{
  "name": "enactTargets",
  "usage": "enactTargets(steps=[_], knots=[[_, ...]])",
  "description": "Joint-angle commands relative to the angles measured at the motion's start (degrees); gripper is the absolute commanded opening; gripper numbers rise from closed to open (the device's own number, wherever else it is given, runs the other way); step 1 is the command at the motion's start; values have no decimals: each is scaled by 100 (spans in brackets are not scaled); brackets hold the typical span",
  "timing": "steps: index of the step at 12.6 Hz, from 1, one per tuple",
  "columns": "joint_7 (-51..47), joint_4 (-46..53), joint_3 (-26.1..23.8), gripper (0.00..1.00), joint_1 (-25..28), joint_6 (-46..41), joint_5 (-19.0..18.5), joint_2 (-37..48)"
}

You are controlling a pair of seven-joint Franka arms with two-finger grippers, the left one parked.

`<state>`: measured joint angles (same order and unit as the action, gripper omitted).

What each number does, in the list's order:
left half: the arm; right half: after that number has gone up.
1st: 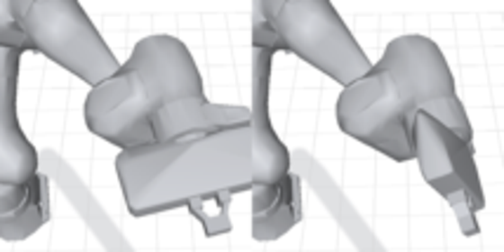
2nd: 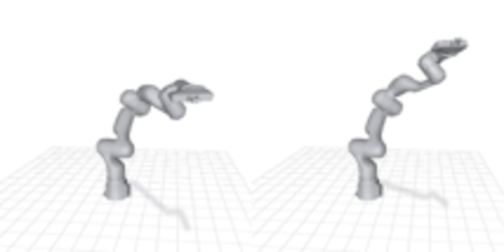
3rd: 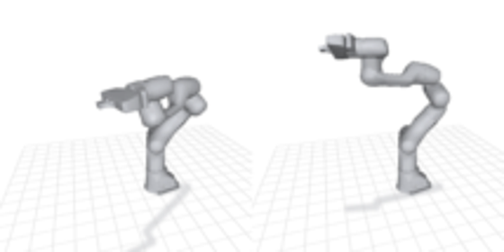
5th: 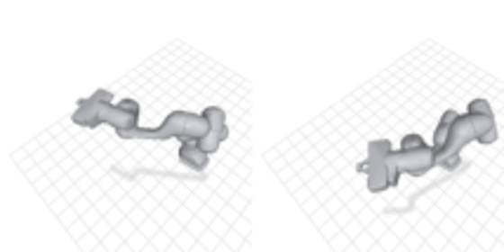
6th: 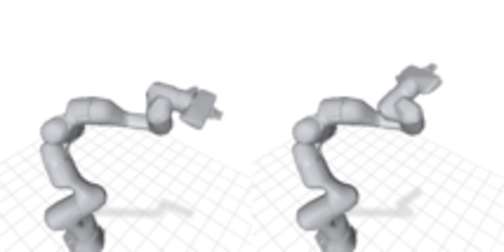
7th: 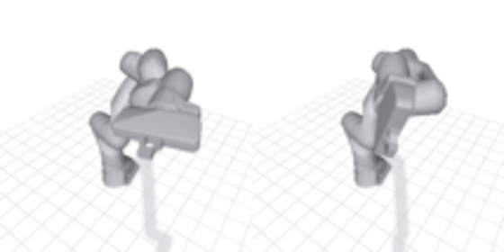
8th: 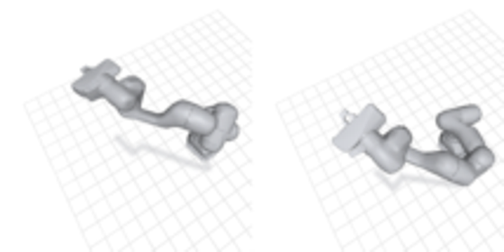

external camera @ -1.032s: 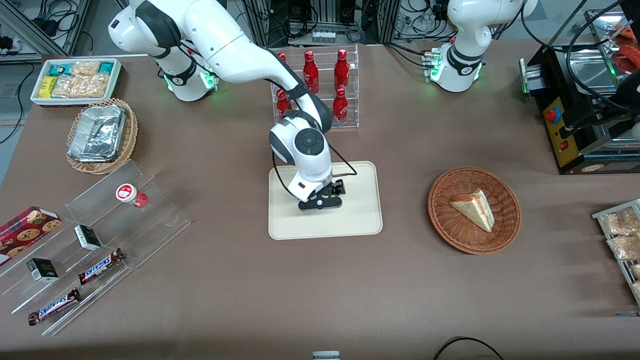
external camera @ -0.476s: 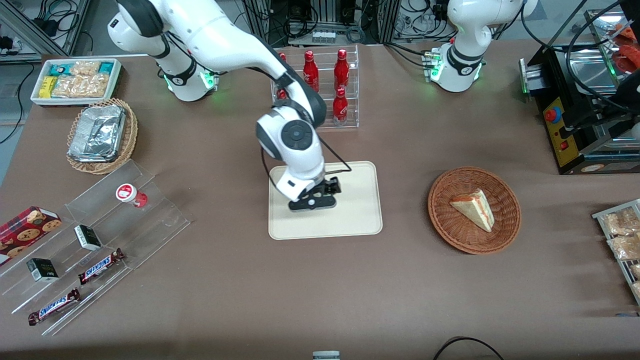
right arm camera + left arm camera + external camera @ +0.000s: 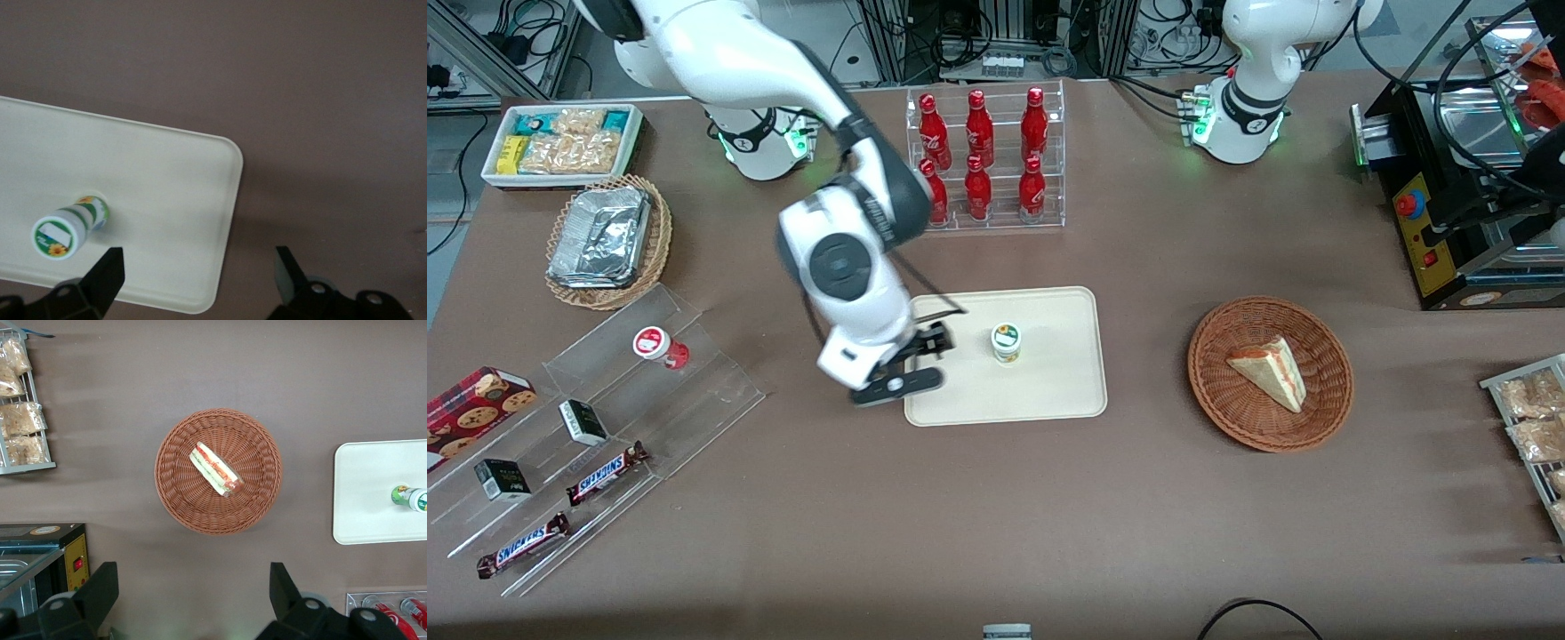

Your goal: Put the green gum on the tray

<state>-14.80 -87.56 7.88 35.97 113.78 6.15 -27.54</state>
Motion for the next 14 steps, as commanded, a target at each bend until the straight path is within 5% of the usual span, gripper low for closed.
enactTargets(steps=[1, 10, 14], knots=[[477, -315, -33, 100, -396, -407, 105, 406], [1603, -752, -269, 100, -2715, -937, 53, 1232], [1952, -1096, -331, 100, -3235, -954, -88, 1768]])
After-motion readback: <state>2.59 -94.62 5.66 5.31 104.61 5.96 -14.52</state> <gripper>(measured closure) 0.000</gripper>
